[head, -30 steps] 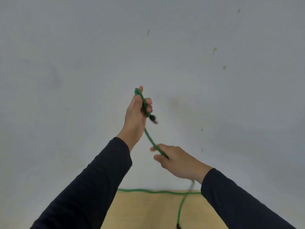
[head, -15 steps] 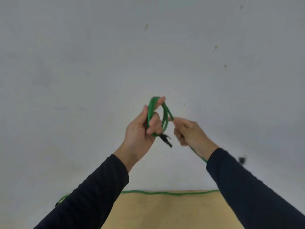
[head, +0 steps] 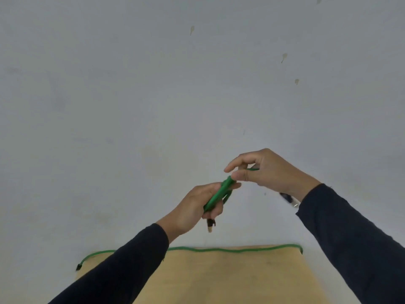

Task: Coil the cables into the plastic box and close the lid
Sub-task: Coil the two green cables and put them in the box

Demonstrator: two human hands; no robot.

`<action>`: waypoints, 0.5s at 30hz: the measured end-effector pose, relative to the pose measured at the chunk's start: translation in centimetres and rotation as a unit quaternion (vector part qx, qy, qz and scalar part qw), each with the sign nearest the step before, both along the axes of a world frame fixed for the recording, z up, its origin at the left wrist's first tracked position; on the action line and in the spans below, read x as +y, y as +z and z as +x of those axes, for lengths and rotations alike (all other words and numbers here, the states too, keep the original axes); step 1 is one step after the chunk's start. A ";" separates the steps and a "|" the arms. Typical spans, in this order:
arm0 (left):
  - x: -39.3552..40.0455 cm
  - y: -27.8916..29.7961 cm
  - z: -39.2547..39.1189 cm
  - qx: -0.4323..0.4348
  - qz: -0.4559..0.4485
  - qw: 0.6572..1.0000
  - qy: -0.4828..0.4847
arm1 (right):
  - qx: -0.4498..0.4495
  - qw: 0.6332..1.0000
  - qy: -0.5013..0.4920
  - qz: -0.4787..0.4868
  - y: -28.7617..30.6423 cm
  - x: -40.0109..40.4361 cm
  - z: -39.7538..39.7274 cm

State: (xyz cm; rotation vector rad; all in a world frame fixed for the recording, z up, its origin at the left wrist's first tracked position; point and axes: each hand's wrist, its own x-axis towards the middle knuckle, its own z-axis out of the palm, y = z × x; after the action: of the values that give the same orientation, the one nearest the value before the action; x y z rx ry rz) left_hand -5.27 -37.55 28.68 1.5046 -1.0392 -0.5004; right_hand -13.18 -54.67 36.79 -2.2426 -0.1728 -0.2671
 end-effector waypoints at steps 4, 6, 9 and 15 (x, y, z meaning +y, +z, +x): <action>-0.4 0.7 0.0 0.104 -0.061 0.993 -0.014 | -0.026 0.992 0.008 0.121 -2.3 0.6 -0.1; 0.0 0.8 0.2 0.166 -0.064 0.984 -0.024 | -0.041 0.991 0.004 0.128 -2.9 1.1 -0.1; 0.4 1.2 0.4 0.239 -0.073 0.967 -0.050 | -0.047 0.992 0.008 0.118 -3.2 1.7 0.0; 1.3 1.8 0.1 0.206 -0.092 0.974 0.029 | -0.034 0.987 0.005 0.155 -3.6 2.2 0.0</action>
State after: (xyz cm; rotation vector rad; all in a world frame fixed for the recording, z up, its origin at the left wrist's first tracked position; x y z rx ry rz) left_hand -5.15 -36.29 30.46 1.1983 -0.6936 -0.6261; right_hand -13.14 -52.43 33.21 -1.9247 -0.1679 -0.3412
